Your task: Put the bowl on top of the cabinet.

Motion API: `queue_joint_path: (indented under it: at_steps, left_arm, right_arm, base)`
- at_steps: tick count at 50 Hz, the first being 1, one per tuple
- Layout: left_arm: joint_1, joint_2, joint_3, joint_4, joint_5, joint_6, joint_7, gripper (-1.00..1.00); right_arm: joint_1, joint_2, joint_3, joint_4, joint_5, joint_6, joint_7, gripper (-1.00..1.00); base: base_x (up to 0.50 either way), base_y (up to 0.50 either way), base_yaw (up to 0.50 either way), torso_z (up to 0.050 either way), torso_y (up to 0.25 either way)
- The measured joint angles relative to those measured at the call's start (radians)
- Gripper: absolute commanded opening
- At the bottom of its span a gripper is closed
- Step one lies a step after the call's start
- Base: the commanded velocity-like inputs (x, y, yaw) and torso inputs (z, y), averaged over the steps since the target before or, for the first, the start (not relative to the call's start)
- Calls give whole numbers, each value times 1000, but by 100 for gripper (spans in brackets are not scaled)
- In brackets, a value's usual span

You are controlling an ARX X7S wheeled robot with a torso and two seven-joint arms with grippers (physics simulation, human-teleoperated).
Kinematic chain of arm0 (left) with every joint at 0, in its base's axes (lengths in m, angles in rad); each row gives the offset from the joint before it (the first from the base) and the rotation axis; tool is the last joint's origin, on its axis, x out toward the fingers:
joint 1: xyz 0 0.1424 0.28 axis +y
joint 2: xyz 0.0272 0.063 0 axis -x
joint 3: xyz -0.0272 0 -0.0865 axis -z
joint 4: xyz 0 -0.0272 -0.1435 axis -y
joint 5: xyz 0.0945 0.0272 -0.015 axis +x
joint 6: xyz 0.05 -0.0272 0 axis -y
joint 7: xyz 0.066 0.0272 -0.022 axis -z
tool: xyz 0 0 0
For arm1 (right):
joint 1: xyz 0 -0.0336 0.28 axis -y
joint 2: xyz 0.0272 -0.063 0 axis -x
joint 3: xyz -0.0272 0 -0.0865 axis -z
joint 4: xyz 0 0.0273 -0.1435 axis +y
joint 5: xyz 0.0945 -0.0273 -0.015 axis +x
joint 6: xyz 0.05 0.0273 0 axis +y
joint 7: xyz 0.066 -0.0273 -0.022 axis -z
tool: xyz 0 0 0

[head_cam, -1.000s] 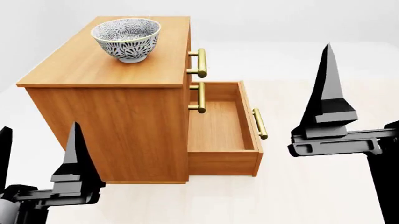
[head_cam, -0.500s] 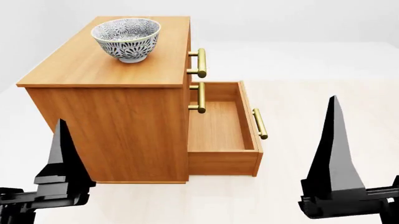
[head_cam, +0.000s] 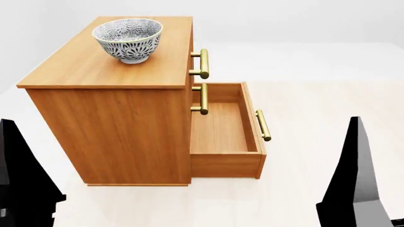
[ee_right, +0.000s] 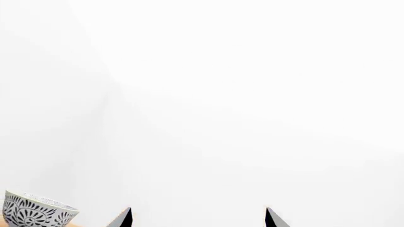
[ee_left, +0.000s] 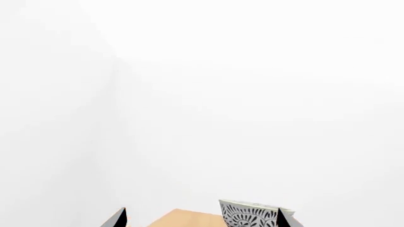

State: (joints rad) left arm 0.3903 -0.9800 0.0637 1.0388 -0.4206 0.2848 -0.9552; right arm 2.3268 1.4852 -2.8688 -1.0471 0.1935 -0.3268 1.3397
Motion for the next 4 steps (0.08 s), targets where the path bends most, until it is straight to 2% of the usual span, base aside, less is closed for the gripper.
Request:
queue_joint_path:
  at_steps: [4]
  left_arm:
    - [17,-26,7,2,36,41,-31,100]
  right_arm:
    - [-26,28,4,0,-49,-5,-6,100]
  base:
    - [0,0,0,0,0]
